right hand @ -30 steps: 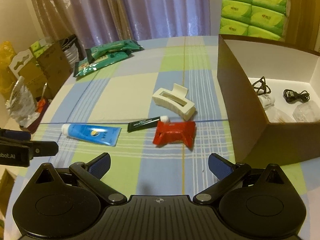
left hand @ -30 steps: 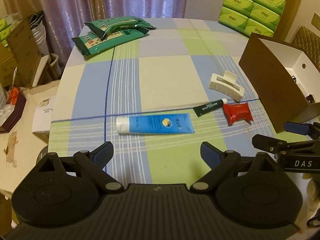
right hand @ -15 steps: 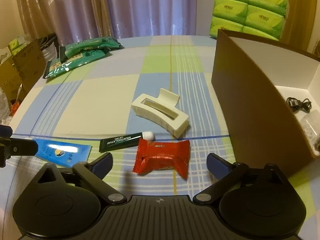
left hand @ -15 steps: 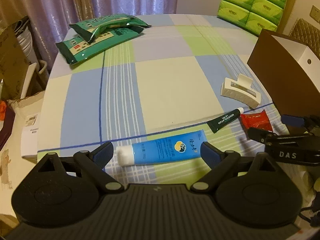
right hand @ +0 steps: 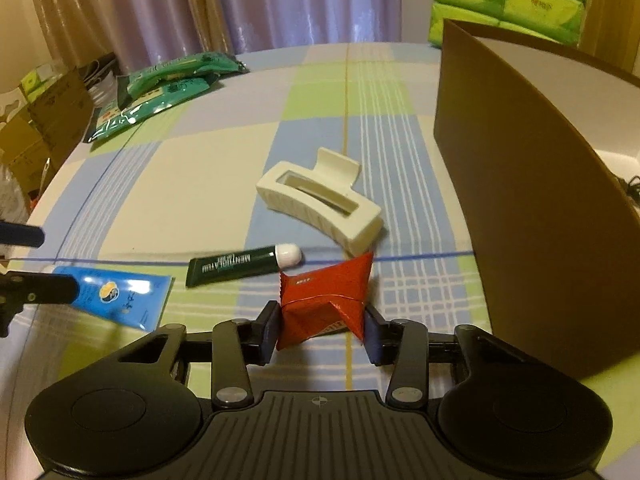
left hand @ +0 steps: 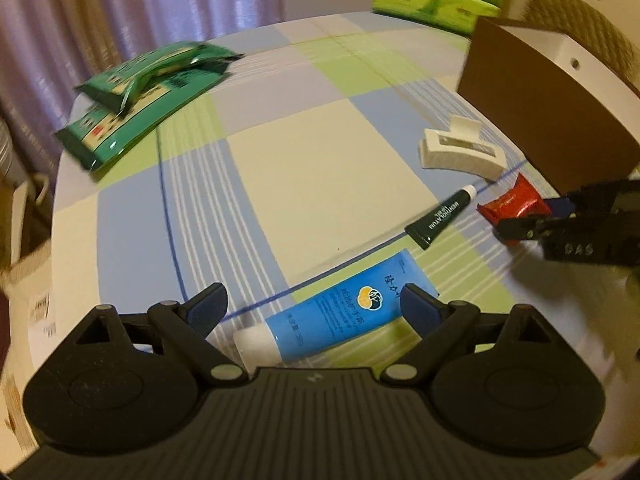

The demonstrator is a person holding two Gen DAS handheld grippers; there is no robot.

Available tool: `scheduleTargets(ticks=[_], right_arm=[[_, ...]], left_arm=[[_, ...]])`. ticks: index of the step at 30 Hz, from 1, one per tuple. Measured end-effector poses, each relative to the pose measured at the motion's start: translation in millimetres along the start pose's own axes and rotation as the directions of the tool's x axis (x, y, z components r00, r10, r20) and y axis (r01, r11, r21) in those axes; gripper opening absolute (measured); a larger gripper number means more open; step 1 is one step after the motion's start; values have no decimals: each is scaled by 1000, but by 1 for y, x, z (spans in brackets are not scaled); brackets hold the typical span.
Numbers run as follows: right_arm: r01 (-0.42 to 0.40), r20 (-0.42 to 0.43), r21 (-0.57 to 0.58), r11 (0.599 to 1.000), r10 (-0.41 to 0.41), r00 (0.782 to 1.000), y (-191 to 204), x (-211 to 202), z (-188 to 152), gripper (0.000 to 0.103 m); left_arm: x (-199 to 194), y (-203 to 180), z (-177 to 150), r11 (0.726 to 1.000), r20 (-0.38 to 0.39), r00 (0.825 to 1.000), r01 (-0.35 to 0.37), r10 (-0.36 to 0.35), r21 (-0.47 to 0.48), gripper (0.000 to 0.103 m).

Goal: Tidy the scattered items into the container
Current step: 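Grasp the blue tube with the left tool while the right tool holds the red packet, then lift the blue tube and red packet with both tools toward the box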

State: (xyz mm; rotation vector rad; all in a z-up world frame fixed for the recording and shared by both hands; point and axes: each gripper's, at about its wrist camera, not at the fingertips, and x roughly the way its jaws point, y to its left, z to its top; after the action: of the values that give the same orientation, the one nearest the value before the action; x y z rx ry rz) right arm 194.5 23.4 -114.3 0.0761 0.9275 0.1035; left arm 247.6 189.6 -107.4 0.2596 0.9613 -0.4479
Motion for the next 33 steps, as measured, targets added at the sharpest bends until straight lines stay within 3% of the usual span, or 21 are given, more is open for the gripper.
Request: scheduleTargets(ticks=[4, 9, 12, 13, 16, 19, 20, 21, 23, 29, 33], right_arm=[[-21, -15, -1, 1000, 21, 1000, -3, -11, -7, 37], [-48, -44, 26, 999, 49, 998, -12, -28, -19, 36], [-53, -64, 41, 998, 55, 996, -18, -37, -27, 36], [-54, -69, 45, 998, 57, 996, -20, -40, -29, 36], [-58, -85, 56, 997, 63, 994, -25, -47, -36, 36], [-74, -97, 60, 995, 80, 992, -28, -54, -42, 38], [-78, -102, 56, 995, 84, 991, -28, -56, -44, 45], [-81, -108, 48, 996, 86, 990, -28, -57, -46, 62], [-82, -104, 17, 996, 83, 991, -26, -62, -51, 73], [-56, -49, -195, 979, 47, 998, -20, -70, -55, 73], [-62, 21, -411, 909, 77, 997, -7, -72, -54, 73]], left_arm=[[4, -2, 1, 991, -4, 998, 55, -55, 121, 87], [14, -8, -1, 960, -49, 994, 109, -100, 259, 80], [24, -8, -4, 951, -91, 991, 122, -100, 286, 68], [27, -8, -5, 951, -104, 989, 127, -102, 282, 59], [28, -10, -8, 958, -102, 990, 123, -99, 260, 56], [26, -16, -11, 970, -117, 988, 127, -104, 209, 45], [25, -19, -13, 974, -130, 986, 130, -107, 188, 40], [23, -23, -15, 977, -148, 983, 135, -111, 164, 39], [18, -36, -21, 982, -165, 978, 146, -125, 121, 39], [12, -52, -27, 996, -146, 985, 93, -95, -18, 39], [13, -51, -22, 995, -125, 990, 52, -62, -82, 39]])
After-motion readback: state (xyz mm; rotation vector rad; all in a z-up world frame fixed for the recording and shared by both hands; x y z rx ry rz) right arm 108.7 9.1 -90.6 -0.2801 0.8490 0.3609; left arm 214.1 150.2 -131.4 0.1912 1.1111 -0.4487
